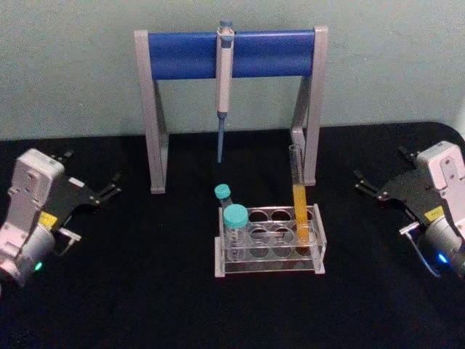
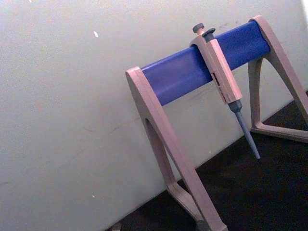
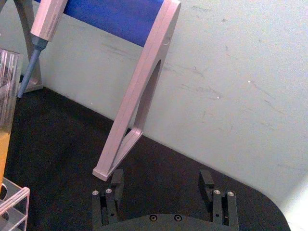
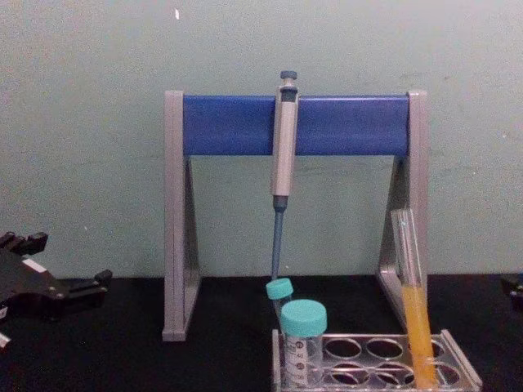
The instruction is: Pick up the test tube from the test tube rack, shake it, then place it back into the test tube rack.
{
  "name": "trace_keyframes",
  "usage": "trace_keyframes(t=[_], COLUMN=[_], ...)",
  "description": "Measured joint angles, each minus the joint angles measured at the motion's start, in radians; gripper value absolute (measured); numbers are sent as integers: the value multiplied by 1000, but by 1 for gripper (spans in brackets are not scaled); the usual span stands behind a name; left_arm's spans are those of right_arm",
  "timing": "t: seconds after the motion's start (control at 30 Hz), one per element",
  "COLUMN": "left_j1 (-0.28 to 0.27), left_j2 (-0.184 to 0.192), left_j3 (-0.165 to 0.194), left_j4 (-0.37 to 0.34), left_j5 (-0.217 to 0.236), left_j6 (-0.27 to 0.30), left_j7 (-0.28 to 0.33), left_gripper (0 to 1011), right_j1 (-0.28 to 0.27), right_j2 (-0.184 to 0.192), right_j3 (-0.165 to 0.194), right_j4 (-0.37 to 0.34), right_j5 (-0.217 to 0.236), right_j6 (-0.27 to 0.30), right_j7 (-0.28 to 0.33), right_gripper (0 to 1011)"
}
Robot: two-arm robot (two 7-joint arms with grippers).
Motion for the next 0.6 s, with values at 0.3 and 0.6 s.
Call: trace_keyframes(t=[0.3, 0.6], left_j1=[0, 0], left_j2=[0, 0], left_j3=[0, 0], left_j4=[0, 0], left_j5=[0, 0], left_j6=[0, 0], left_j7=[0, 0], left_gripper=[1001, 1001], right_j1=[1, 1], right_j2=[1, 1], right_j3=[0, 0], right_j4=[0, 0], right_j5=[0, 0], right_j6=[0, 0], right_j7=[0, 0], right_gripper=[1000, 1000])
